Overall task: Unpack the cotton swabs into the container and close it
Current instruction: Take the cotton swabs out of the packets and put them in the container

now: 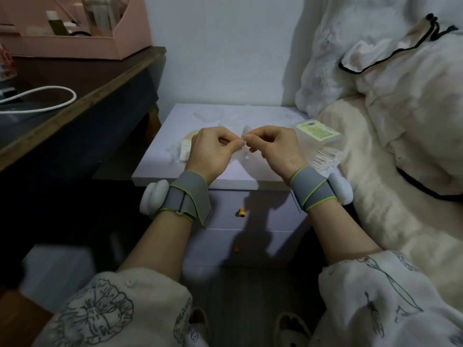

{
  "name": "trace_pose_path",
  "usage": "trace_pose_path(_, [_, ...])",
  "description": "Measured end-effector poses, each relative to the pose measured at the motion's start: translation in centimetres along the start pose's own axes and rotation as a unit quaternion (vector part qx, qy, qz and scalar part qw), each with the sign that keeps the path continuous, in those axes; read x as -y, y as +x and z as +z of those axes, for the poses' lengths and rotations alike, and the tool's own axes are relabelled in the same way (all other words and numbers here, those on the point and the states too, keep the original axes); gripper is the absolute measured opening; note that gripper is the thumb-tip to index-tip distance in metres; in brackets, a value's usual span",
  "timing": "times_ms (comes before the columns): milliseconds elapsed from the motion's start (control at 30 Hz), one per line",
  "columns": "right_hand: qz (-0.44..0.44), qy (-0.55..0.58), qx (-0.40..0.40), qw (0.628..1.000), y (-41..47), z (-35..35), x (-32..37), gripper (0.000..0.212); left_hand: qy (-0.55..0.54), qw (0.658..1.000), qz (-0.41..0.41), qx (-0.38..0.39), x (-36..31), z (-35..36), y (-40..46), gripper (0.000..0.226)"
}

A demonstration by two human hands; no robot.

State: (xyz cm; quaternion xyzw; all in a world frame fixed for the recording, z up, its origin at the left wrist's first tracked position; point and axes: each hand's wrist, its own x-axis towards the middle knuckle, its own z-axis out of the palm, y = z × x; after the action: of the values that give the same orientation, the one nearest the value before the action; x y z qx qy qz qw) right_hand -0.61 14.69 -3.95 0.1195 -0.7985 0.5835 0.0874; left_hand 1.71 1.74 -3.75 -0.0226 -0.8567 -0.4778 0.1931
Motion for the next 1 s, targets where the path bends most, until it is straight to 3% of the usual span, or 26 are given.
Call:
trace_pose_path(200, [-0.005,-0.031,0.018,0.999,-0.1,-0.6,-0.4,0.025,-0.001,1.0,-0.018,-0.02,-0.3,0.8,0.1,0.008])
trace_pose_path(533, [-0.029,-0.089,0.033,0.995,-0.2,-0.7,-0.5,0.031,0.018,0.997,-0.011,-0.081,-0.2,1.3,0.4,0.012])
trace_pose_path(700, [-0.028,-0.119,0.011,0.993,-0.4,-0.8,-0.2,0.026,0.098,0.989,0.071,-0.085,0.5,1.1,0.6,0.013])
trace_pose_path(867, [0.001,-0.058,-0.02,0.998,-0.6,-1.0,-0.2,0.028,0.089,0.984,0.134,-0.071,0.6,1.1,0.6,0.012])
trace_pose_path(1000, [0.052,0.075,-0.07,0.993,-0.2,-1.3,-0.1,0.025,0.009,0.994,0.096,-0.043,0.6,1.7,0.2,0.021])
